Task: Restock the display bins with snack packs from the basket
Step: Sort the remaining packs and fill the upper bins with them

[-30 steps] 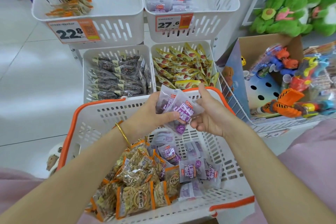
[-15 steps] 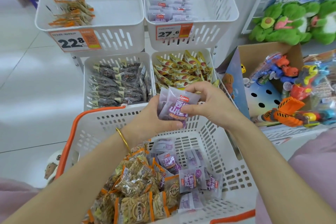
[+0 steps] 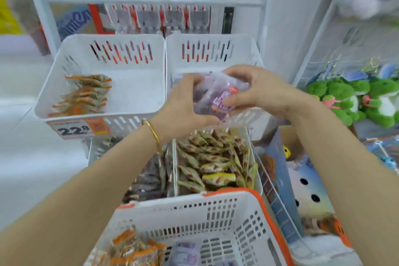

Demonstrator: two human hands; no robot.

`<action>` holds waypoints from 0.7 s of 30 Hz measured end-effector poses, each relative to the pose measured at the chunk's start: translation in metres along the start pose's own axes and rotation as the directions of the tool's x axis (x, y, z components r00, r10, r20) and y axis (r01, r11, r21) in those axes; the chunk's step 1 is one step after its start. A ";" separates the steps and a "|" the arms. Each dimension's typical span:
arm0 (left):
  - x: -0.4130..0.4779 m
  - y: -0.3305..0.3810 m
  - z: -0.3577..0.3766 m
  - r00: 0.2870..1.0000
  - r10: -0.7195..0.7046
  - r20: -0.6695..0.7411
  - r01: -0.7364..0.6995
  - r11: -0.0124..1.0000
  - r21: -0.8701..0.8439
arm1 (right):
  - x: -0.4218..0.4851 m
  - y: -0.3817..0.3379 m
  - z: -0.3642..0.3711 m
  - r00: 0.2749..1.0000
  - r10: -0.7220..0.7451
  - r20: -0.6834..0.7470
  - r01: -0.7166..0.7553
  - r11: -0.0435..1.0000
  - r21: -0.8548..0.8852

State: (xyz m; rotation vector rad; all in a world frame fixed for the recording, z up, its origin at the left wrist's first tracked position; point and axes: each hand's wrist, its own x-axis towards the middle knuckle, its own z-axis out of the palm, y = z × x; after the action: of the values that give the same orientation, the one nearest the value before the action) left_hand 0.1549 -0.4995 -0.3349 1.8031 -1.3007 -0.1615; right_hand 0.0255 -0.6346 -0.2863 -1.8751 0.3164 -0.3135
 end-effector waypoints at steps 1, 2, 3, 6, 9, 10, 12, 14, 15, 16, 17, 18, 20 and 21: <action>0.014 -0.006 -0.007 0.998 0.021 -0.057 -0.014 0.993 0.116 | 0.017 -0.005 -0.007 0.995 -0.040 -0.091 0.039 0.999 -0.017; 0.026 -0.013 -0.013 0.995 0.020 -0.103 0.007 0.967 0.254 | 0.038 -0.008 -0.014 0.982 -0.079 -0.173 0.070 0.996 -0.054; 0.034 -0.022 -0.019 0.991 0.022 -0.132 0.031 0.922 0.385 | 0.060 -0.010 -0.019 0.965 -0.119 -0.232 0.096 0.989 -0.110; 0.049 -0.051 -0.026 0.996 -0.009 -0.091 0.060 0.813 0.579 | 0.132 -0.005 -0.022 0.932 -0.223 -0.286 0.105 0.921 -0.376; 0.056 -0.069 -0.024 0.999 -0.020 -0.047 0.045 0.779 0.625 | 0.191 0.009 -0.010 0.944 -0.267 -0.193 0.067 0.729 -0.681; 0.057 -0.073 -0.023 0.999 -0.012 -0.039 0.034 0.775 0.631 | 0.204 0.015 -0.004 0.953 -0.260 -0.156 0.067 0.682 -0.728; 0.057 -0.079 -0.022 0.999 0.016 -0.046 0.016 0.783 0.621 | 0.226 0.031 0.008 0.962 -0.251 -0.110 0.064 0.597 -0.800; 0.056 -0.082 -0.022 0.997 0.046 -0.062 0.000 0.802 0.597 | 0.241 0.046 0.019 0.973 -0.212 -0.095 0.038 0.550 -0.835; 0.056 -0.083 -0.022 0.997 0.047 -0.065 0.000 0.808 0.589 | 0.245 0.051 0.022 0.983 -0.161 -0.083 0.022 0.558 -0.830; 0.056 -0.084 -0.022 0.997 0.047 -0.065 0.000 0.812 0.584 | 0.247 0.053 0.025 0.993 -0.101 -0.056 0.012 0.576 -0.817; 0.056 -0.085 -0.021 0.997 0.051 -0.066 -0.003 0.815 0.580 | 0.248 0.053 0.024 0.999 -0.039 -0.018 0.009 0.590 -0.807; 0.056 -0.086 -0.021 0.996 0.057 -0.068 -0.007 0.817 0.577 | 0.246 0.050 0.023 1.000 0.017 0.022 0.008 0.597 -0.802; 0.055 -0.085 -0.022 0.996 0.055 -0.068 -0.006 0.819 0.574 | 0.237 0.040 0.015 0.995 0.082 0.062 -0.004 0.633 -0.774; 0.055 -0.083 -0.022 0.997 0.049 -0.062 -0.005 0.819 0.574 | 0.230 0.034 0.011 0.996 0.082 0.047 -0.019 0.662 -0.750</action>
State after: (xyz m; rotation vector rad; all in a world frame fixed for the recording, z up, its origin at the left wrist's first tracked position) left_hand 0.2503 -0.5264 -0.3602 2.2639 -1.4162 0.3559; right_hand 0.2408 -0.7202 -0.3087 -2.6915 0.4976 -0.0556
